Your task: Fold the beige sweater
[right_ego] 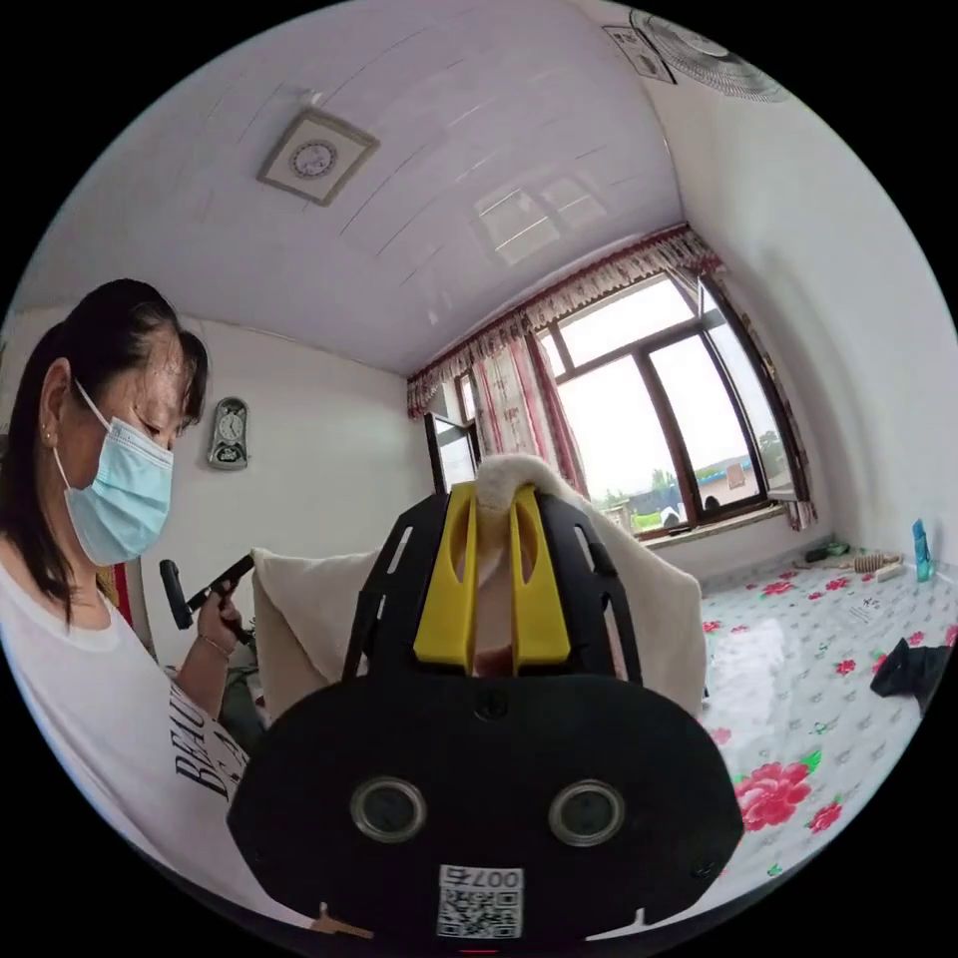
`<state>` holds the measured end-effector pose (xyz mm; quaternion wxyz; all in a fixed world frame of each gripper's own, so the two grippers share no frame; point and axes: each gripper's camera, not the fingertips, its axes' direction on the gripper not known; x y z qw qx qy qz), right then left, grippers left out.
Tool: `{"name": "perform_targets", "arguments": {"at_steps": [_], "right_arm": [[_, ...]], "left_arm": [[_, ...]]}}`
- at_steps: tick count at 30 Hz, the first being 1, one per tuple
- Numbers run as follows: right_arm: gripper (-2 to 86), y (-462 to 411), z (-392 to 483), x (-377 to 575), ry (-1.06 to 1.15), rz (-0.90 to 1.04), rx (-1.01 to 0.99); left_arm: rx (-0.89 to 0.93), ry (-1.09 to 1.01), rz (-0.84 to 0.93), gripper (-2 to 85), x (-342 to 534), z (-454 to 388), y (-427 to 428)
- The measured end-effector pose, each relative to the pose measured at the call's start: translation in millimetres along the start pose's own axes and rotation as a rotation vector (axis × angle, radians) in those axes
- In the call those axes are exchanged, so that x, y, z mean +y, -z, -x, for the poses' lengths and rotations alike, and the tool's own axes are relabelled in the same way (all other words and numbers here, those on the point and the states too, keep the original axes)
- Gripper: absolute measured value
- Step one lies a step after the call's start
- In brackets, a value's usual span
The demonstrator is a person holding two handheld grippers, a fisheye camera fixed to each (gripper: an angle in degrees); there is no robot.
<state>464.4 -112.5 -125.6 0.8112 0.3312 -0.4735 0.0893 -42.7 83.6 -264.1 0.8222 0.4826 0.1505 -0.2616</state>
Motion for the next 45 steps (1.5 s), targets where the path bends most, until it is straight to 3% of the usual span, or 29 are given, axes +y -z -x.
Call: {"name": "perform_targets", "arguments": {"at_steps": [4,10,12,15,17,20,23,29,33,35,37,39,42,45], "right_arm": [[3.1,9.3,21.0,-9.8,0.072,-0.032,-0.008],[3.2,-39.6,7.3,-3.5,0.103,0.048,0.045],[3.4,-76.0,-14.5,1.4,0.077,0.128,0.065],[4.0,-167.2,-65.1,27.6,0.033,0.346,0.165],[5.0,-246.9,-119.4,76.8,-0.050,0.589,0.254],[6.9,-299.8,-180.0,163.5,-0.265,0.894,0.285],[8.5,-285.0,-193.0,236.4,-0.333,0.998,0.331],[11.6,-258.1,-201.7,369.9,-0.432,1.374,0.366],[11.2,-282.2,-195.4,412.0,-0.331,1.552,0.368],[9.7,-298.3,-203.2,415.8,-0.283,1.607,0.464],[8.1,-308.8,-222.8,407.2,-0.360,1.677,0.441],[7.0,-310.3,-244.0,376.4,-0.337,1.638,0.481],[6.4,-290.8,-303.4,294.8,-0.288,1.451,0.808],[6.1,-255.0,-352.3,211.1,-0.416,1.112,1.063]], "left_arm": [[-0.124,-0.126,-0.157,-0.9,-25.7,-30.5,28.8],[-0.221,-0.245,-0.108,-0.8,-9.1,-45.0,-32.2],[-0.188,-0.237,-0.010,-0.6,5.0,-33.0,-86.3],[-0.090,-0.204,0.292,0.7,56.9,1.2,-235.5],[-0.054,-0.093,0.651,5.2,149.4,45.5,-384.5],[-0.102,0.073,1.025,6.2,288.3,95.4,-480.5],[-0.194,0.051,1.081,2.4,382.1,106.1,-465.3],[-0.036,0.069,1.430,6.1,564.9,97.8,-417.9],[0.026,0.089,1.555,6.3,620.6,90.2,-420.2],[0.044,0.049,1.615,5.9,646.8,85.7,-436.4],[0.067,0.041,1.609,5.7,653.0,89.7,-448.7],[0.070,0.078,1.618,6.1,657.8,102.0,-460.1],[0.113,0.144,1.608,7.0,663.3,124.5,-466.7],[0.104,0.187,1.606,8.0,663.7,145.7,-467.3]]}}
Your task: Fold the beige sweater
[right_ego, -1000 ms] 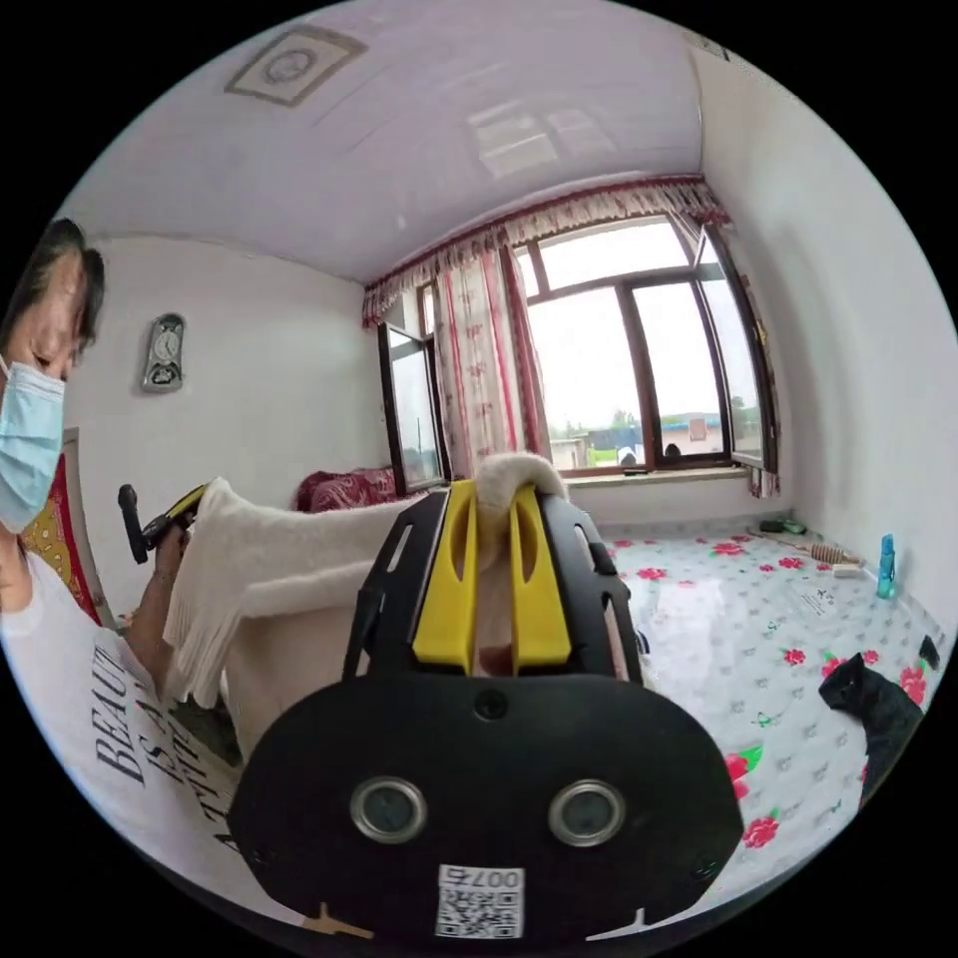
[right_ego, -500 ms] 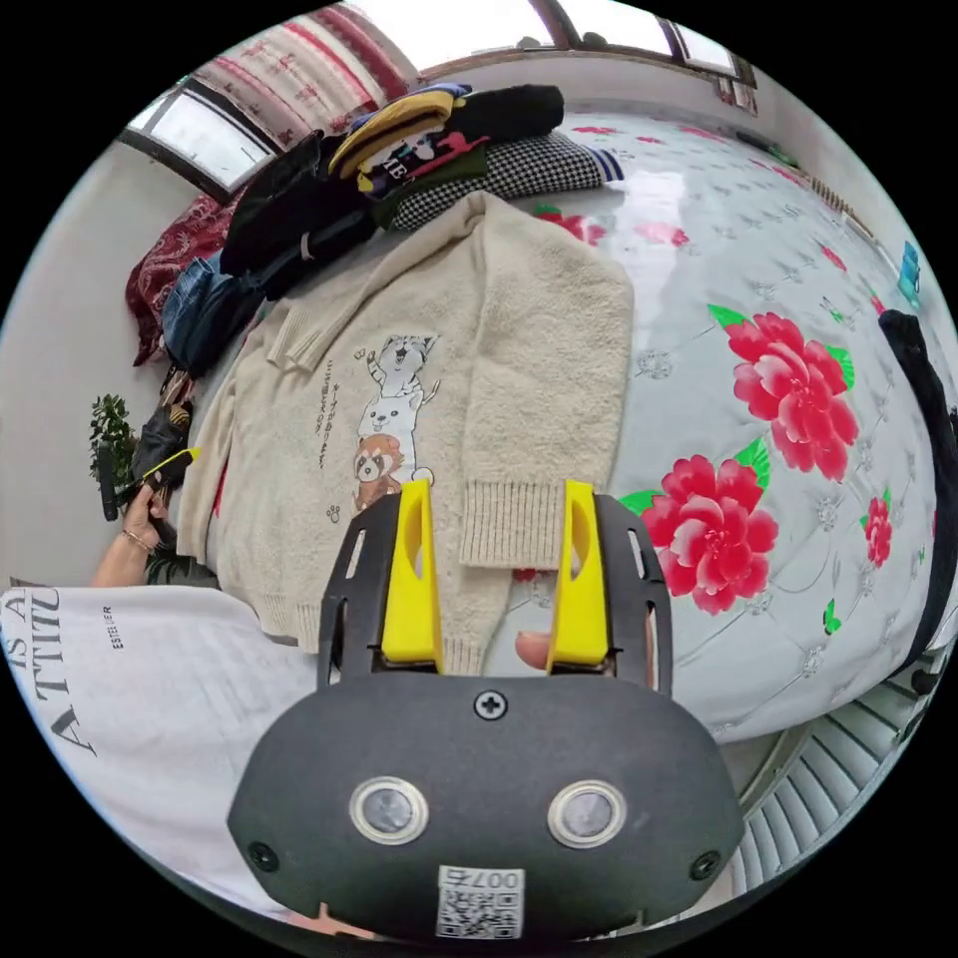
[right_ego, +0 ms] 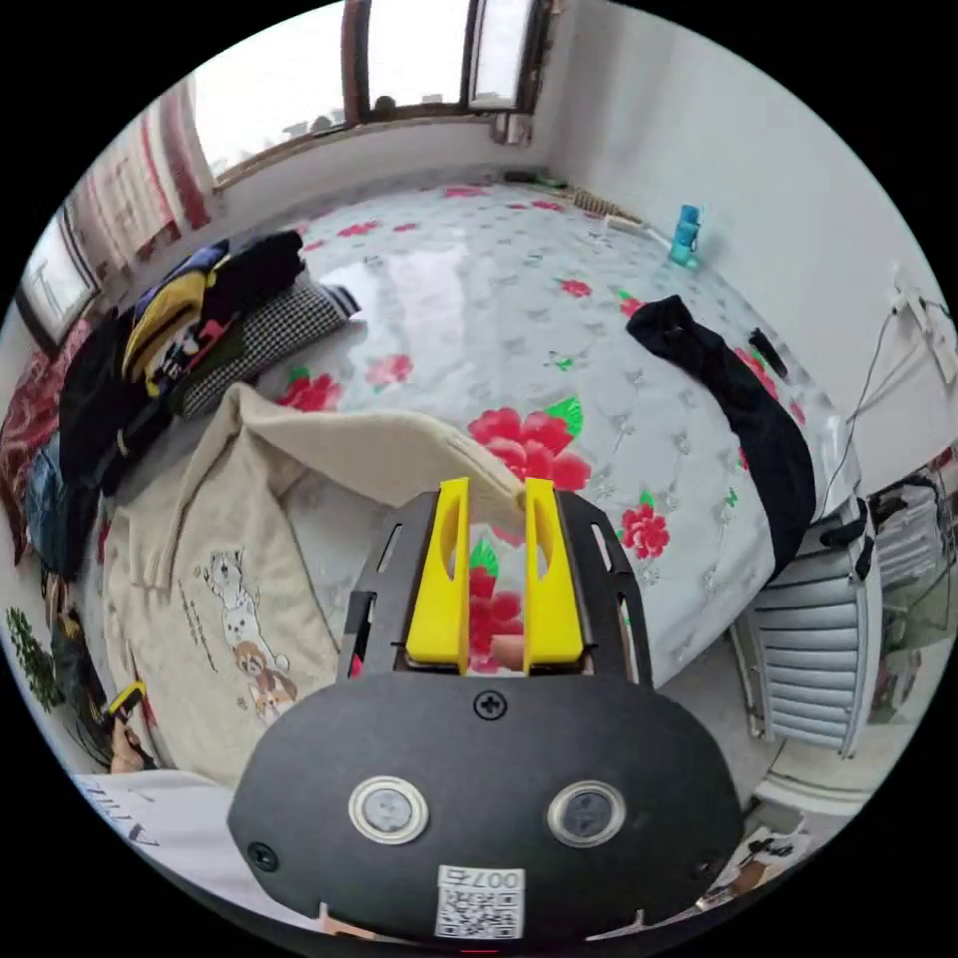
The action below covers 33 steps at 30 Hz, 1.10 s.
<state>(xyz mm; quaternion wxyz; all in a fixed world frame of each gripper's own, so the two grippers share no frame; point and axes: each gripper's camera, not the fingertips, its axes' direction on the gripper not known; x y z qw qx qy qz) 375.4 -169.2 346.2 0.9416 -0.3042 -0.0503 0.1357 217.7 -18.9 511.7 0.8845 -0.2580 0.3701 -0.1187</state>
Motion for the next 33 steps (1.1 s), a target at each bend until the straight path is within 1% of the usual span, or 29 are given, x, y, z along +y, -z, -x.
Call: {"name": "perform_targets", "arguments": {"at_steps": [1,2,3,4,5,6,8,9,10,11,13,15,16,19,20,22,24,26,27,29,30,32,33], "right_arm": [[6.0,15.2,-7.6,-11.0,-0.054,-0.072,-0.046],[6.0,22.0,1.6,-18.5,-0.037,-0.113,-0.148],[6.0,21.7,11.8,-21.4,-0.009,-0.119,-0.213],[6.0,14.0,42.3,-24.9,0.078,-0.092,-0.353],[6.0,-2.0,82.3,-24.2,0.175,-0.022,-0.498],[6.0,-12.2,104.2,-22.0,0.221,0.025,-0.574],[6.3,-56.0,189.9,-3.1,0.331,0.199,-0.834],[6.4,-67.5,211.6,2.7,0.353,0.250,-0.873],[6.7,-87.5,250.6,13.3,0.398,0.345,-0.897],[7.0,-103.9,284.3,22.8,0.454,0.419,-0.876],[7.4,-121.5,321.1,31.2,0.530,0.503,-0.797],[7.2,-130.2,345.6,34.1,0.595,0.574,-0.743],[6.8,-126.2,355.7,29.9,0.624,0.571,-0.698],[4.4,-117.0,381.0,9.9,0.779,0.630,-0.548],[3.5,-108.8,388.6,-3.5,0.840,0.639,-0.527],[2.3,-91.2,395.2,-27.3,0.890,0.632,-0.549],[1.5,-79.2,400.3,-49.0,0.918,0.668,-0.540],[1.0,-74.0,404.4,-74.5,0.914,0.834,-0.607],[1.0,-73.6,404.5,-78.6,0.917,0.864,-0.611],[1.4,-68.6,394.2,-88.9,0.863,0.756,-0.591],[1.5,-69.9,390.5,-88.2,0.844,0.739,-0.600],[2.3,-89.3,376.4,-75.7,0.750,0.770,-0.665],[2.5,-96.8,373.6,-71.0,0.724,0.793,-0.673]], "left_arm": [[-0.009,0.030,-0.011,6.9,0.9,9.6,5.7],[-0.056,0.058,-0.024,6.1,3.5,19.0,13.2],[-0.081,0.064,-0.029,5.9,5.1,23.3,17.1],[-0.110,0.068,-0.044,5.8,8.6,32.0,25.1],[-0.139,0.076,-0.058,6.2,12.1,41.1,31.8],[-0.156,0.078,-0.060,6.3,13.4,45.6,34.0],[-0.222,0.079,-0.043,7.4,15.5,62.1,31.7],[-0.235,0.077,-0.031,7.8,15.1,66.0,28.4],[-0.263,0.073,0.004,8.0,12.2,73.3,20.1],[-0.287,0.053,0.031,8.2,6.8,79.6,12.9],[-0.309,-0.004,0.024,8.4,-4.2,88.3,13.0],[-0.371,-0.002,0.022,8.2,-20.2,106.7,15.9],[-0.405,0.044,0.014,7.7,-31.7,126.5,19.7],[-0.419,0.244,-0.025,4.8,-52.5,182.9,41.2],[-0.410,0.295,-0.073,4.2,-54.0,194.1,56.8],[-0.378,0.324,-0.154,4.2,-48.7,195.4,78.8],[-0.323,0.322,-0.203,4.4,-36.7,183.5,90.9],[-0.217,0.276,-0.210,4.6,-14.2,153.3,89.2],[-0.193,0.263,-0.200,4.6,-8.0,144.2,86.4],[-0.098,0.193,-0.144,5.2,18.5,104.1,71.3],[-0.075,0.175,-0.131,5.4,25.5,94.1,67.9],[0.027,0.114,-0.096,5.9,53.7,58.8,59.2],[0.050,0.102,-0.087,6.0,60.1,51.6,58.1]]}}
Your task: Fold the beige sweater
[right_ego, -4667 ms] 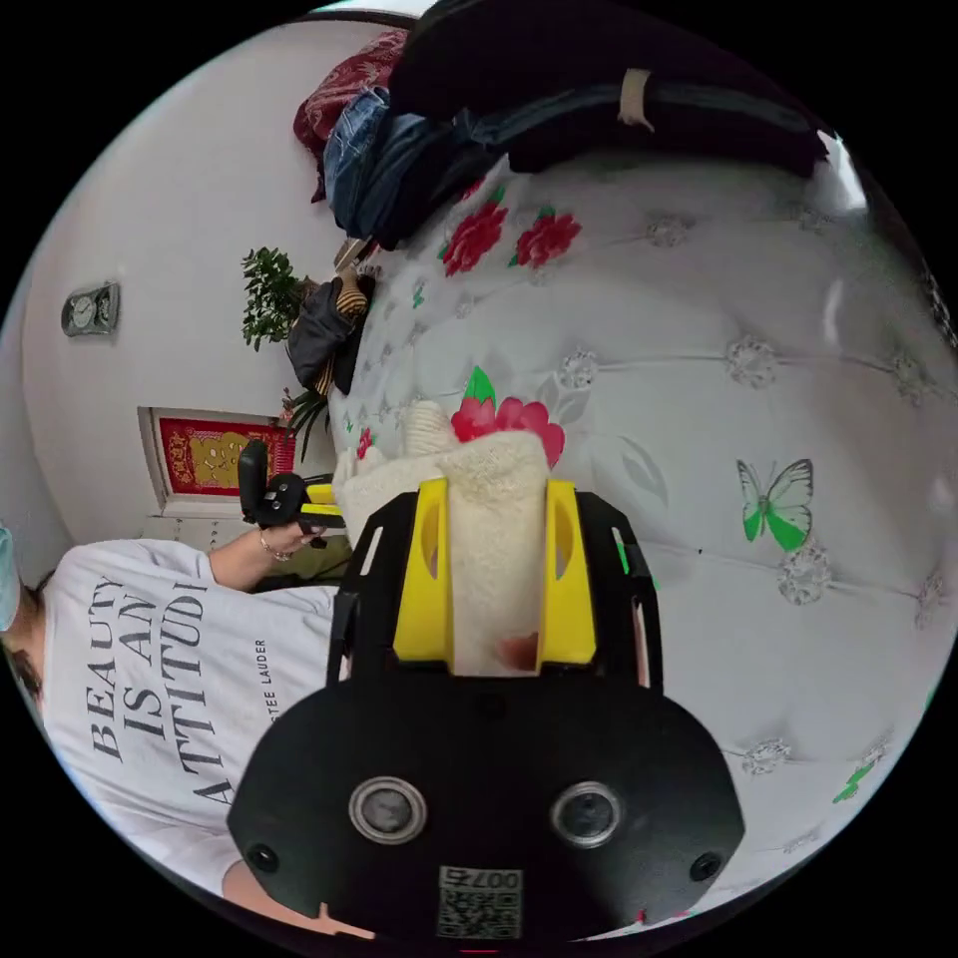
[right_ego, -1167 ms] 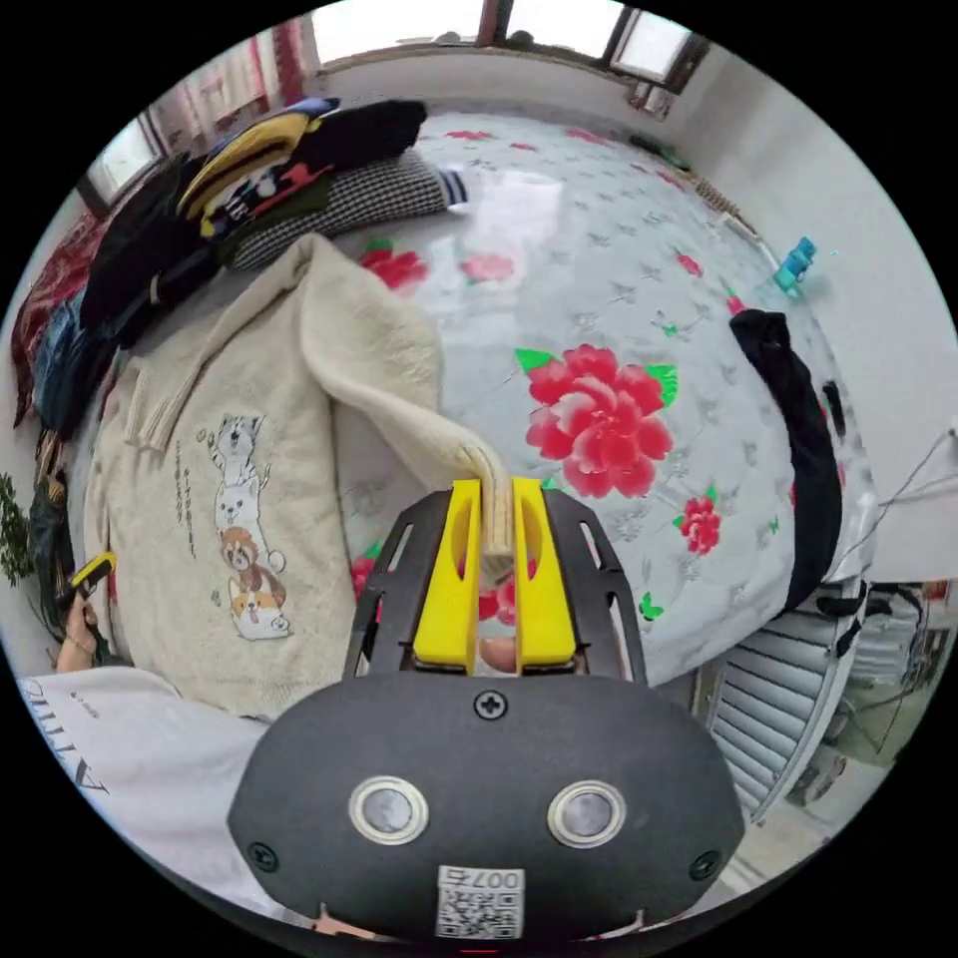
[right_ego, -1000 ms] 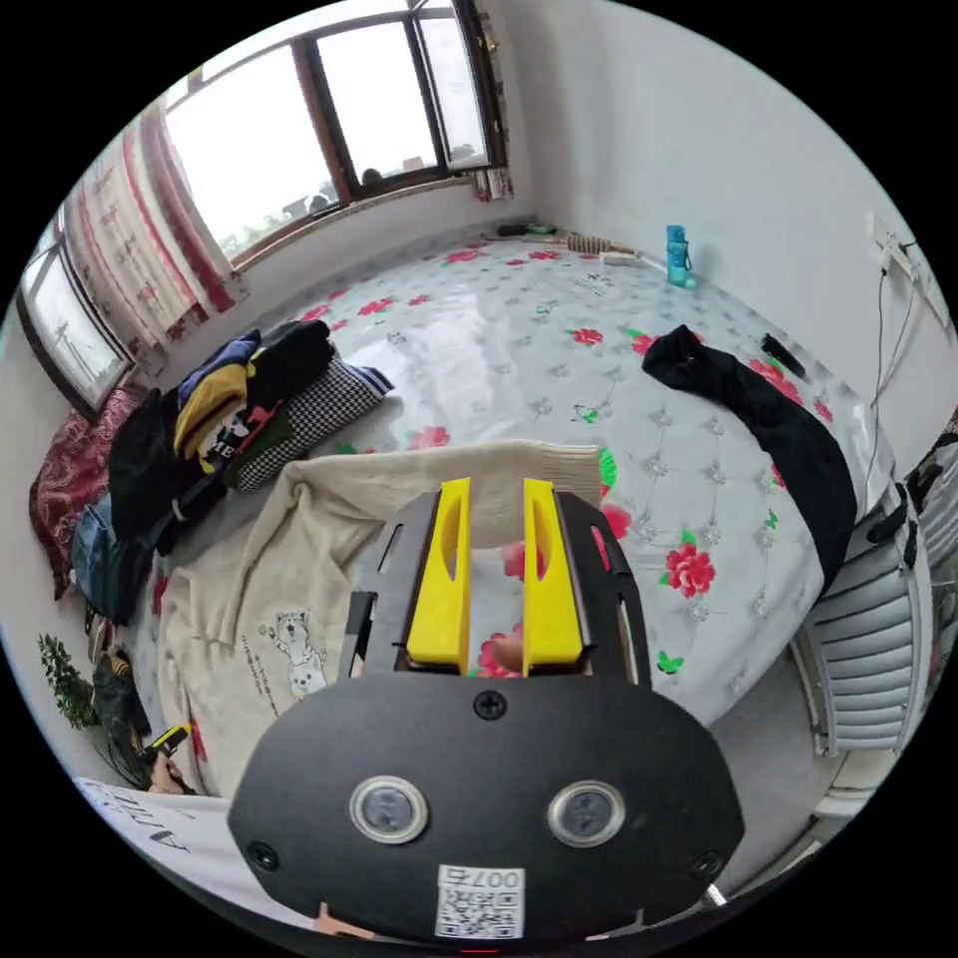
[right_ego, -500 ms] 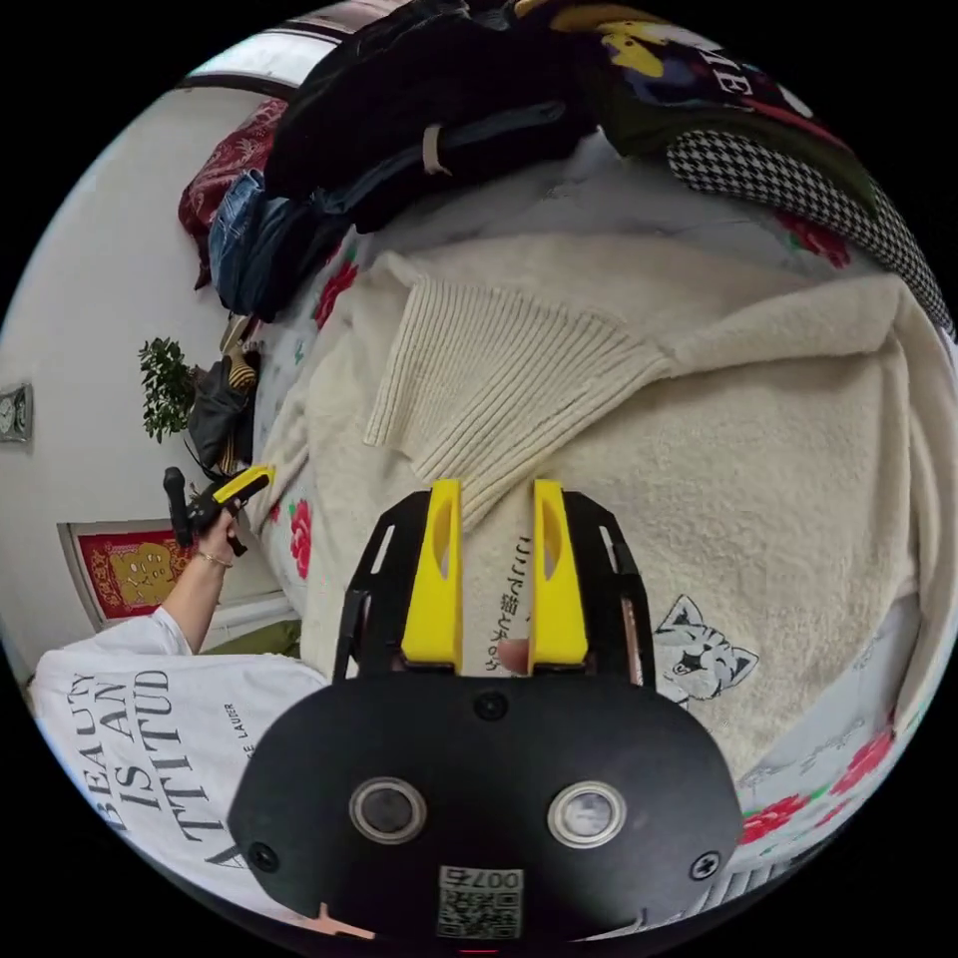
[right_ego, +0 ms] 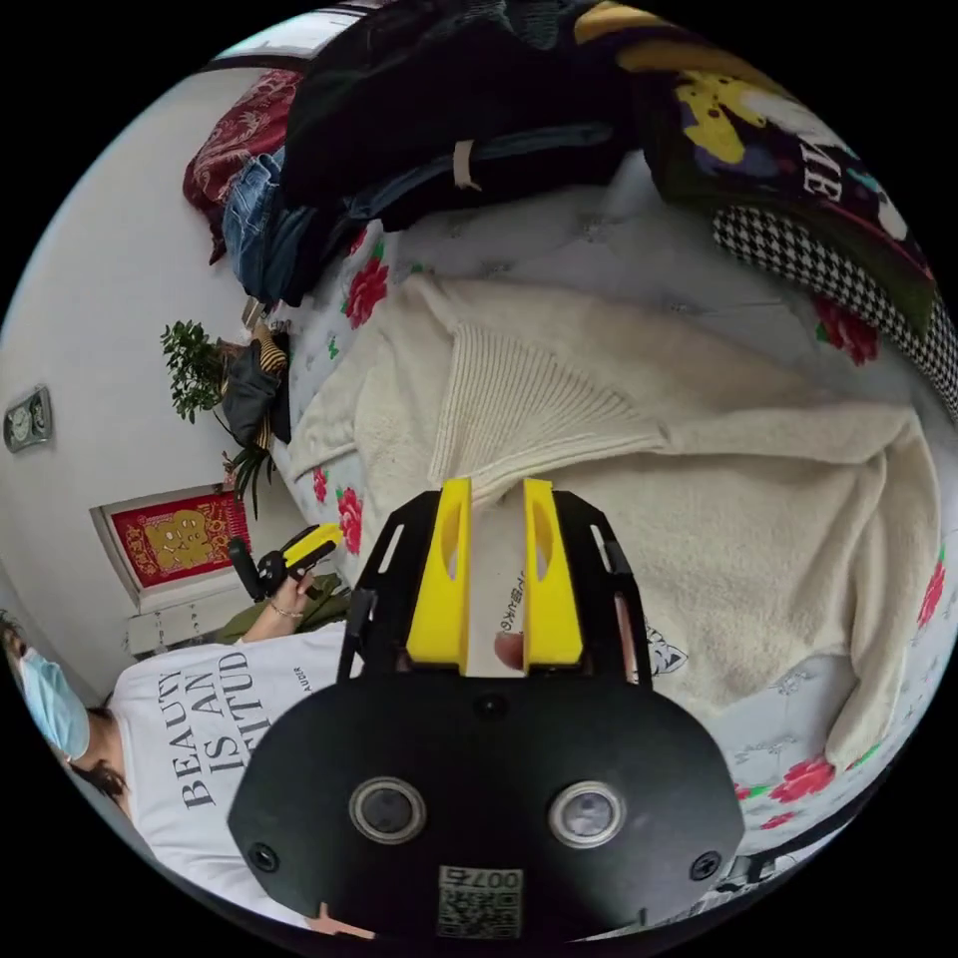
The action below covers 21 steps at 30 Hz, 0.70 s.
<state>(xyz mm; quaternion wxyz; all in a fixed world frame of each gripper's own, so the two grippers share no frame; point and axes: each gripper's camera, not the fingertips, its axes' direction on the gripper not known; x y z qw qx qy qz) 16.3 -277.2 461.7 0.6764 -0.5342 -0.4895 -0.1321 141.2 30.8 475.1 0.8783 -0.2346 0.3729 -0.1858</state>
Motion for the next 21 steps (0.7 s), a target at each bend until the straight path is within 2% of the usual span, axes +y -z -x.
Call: {"name": "perform_targets", "arguments": {"at_steps": [4,7,9,11,14,16,21], "right_arm": [[2.9,-46.1,-26.6,6.2,-0.114,0.043,-0.111],[2.5,-39.0,-22.4,0.8,-0.109,-0.023,-0.153],[2.4,12.0,-10.3,4.8,-0.050,-0.306,-0.236],[3.1,90.5,-5.8,34.4,-0.049,-0.760,-0.344],[4.2,136.9,4.9,67.3,0.066,-0.969,-0.398],[4.7,136.9,16.1,79.5,0.133,-0.871,-0.337],[4.8,59.5,9.5,164.3,0.117,-0.616,0.047]], "left_arm": [[0.065,-0.062,0.072,6.4,35.8,-28.9,0.6],[0.079,-0.055,0.064,6.5,49.3,-31.1,13.5],[0.084,-0.032,0.063,6.7,54.2,-27.1,23.3],[0.091,-0.001,0.043,6.8,62.4,-20.7,38.5],[0.108,0.011,0.036,7.1,71.4,-19.3,51.8],[0.129,0.022,0.031,7.6,76.1,-20.8,58.9],[0.189,0.011,0.062,10.3,91.5,-36.8,68.2]]}}
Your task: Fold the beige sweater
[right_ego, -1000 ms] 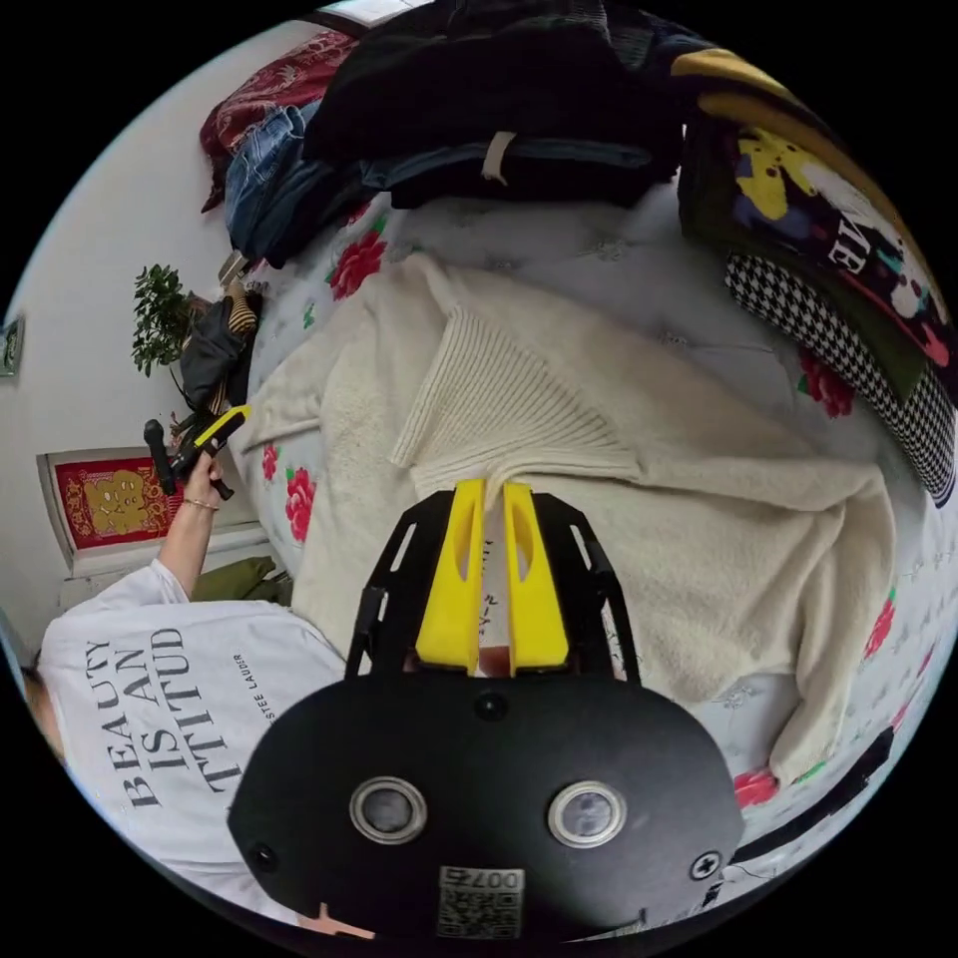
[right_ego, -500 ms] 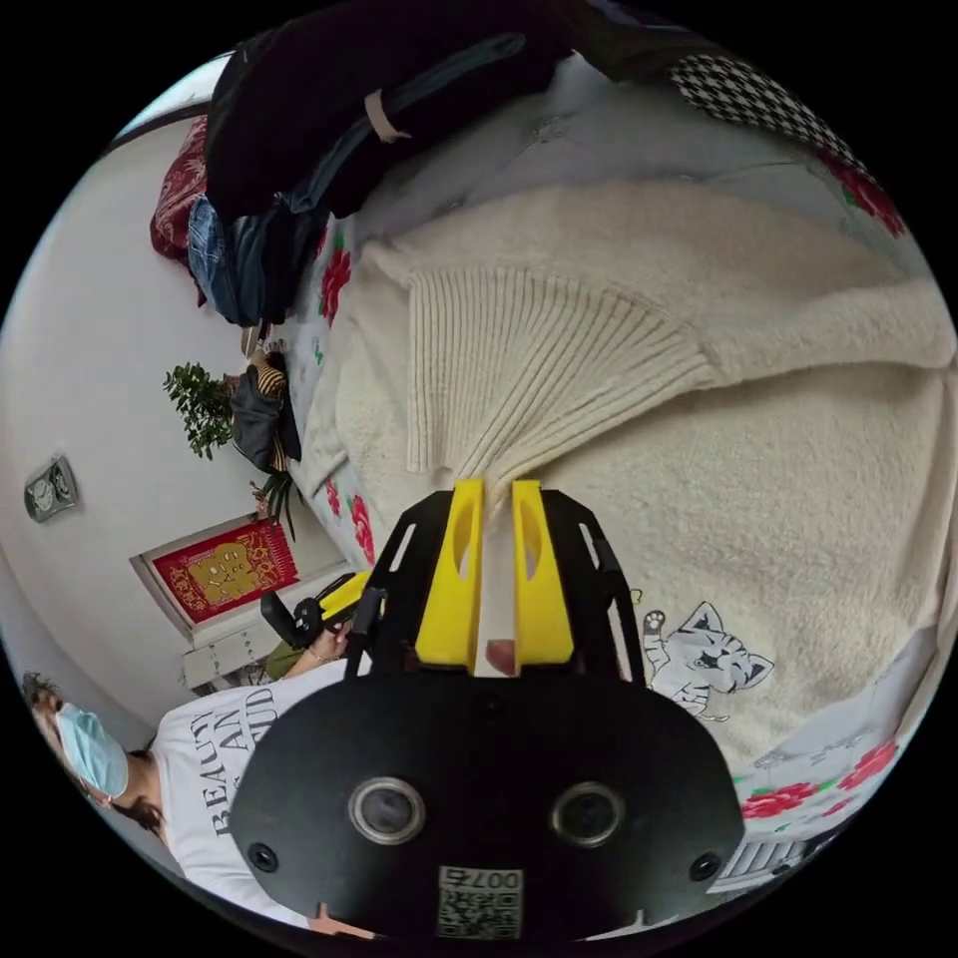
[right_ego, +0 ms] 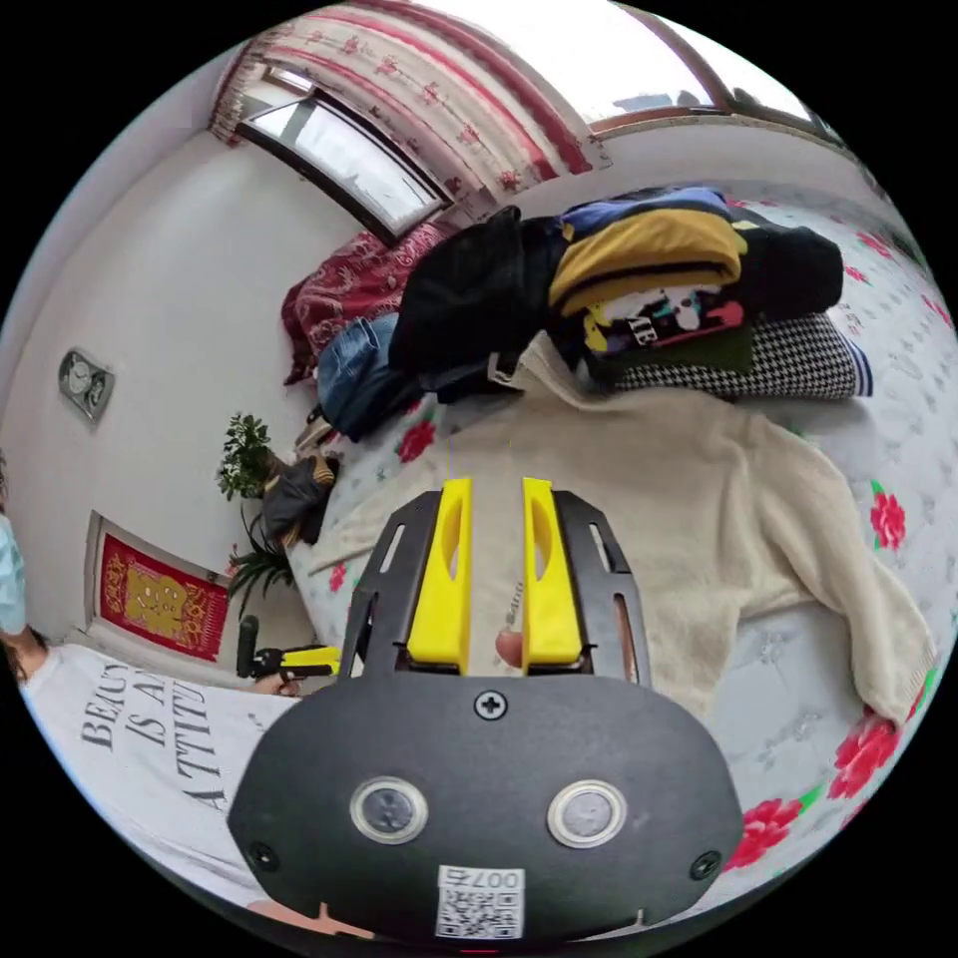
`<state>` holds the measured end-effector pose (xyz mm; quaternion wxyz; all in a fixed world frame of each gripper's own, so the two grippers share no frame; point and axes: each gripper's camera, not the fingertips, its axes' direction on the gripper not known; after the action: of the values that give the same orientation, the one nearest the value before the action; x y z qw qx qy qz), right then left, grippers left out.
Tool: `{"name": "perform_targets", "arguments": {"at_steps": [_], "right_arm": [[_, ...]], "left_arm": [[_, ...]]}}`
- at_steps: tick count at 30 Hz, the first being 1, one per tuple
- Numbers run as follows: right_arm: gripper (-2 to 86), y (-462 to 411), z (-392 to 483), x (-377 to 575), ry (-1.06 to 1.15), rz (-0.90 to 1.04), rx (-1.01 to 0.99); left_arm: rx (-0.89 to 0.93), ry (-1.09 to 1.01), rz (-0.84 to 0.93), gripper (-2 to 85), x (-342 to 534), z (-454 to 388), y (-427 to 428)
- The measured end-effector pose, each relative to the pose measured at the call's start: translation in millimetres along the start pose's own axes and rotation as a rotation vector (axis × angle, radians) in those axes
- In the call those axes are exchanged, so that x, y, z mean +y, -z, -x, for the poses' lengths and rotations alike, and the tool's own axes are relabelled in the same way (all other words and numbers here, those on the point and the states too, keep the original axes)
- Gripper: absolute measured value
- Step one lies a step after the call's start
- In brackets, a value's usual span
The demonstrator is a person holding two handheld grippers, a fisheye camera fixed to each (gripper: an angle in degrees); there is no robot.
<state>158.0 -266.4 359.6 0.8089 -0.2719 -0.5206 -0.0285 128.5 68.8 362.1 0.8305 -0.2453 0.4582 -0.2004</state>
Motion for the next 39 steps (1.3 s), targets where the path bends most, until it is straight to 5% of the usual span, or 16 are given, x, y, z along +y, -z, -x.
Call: {"name": "perform_targets", "arguments": {"at_steps": [5,10,14,22,29,39], "right_arm": [[5.5,16.3,-57.0,181.7,-0.241,0.177,0.189],[5.7,23.0,-69.4,262.8,-0.341,0.218,0.151],[2.6,-17.3,-63.1,278.6,-0.310,0.349,0.008],[0.3,-20.7,-38.7,320.6,-0.161,0.437,0.149],[4.8,8.7,-57.4,313.8,-0.316,0.142,0.162],[0.8,-47.1,-43.5,296.9,-0.224,0.409,0.200]], "left_arm": [[-0.007,-0.054,0.049,12.2,20.4,-32.9,-4.2],[-0.166,-0.173,0.127,6.5,14.5,-75.6,-7.8],[-0.215,-0.214,0.159,3.6,11.0,-99.9,-3.8],[-0.218,-0.205,0.069,1.3,66.8,-115.5,44.3],[-0.127,-0.119,0.022,1.0,71.2,-108.8,77.6],[-0.183,-0.181,0.087,0.2,40.2,-119.4,130.6]]}}
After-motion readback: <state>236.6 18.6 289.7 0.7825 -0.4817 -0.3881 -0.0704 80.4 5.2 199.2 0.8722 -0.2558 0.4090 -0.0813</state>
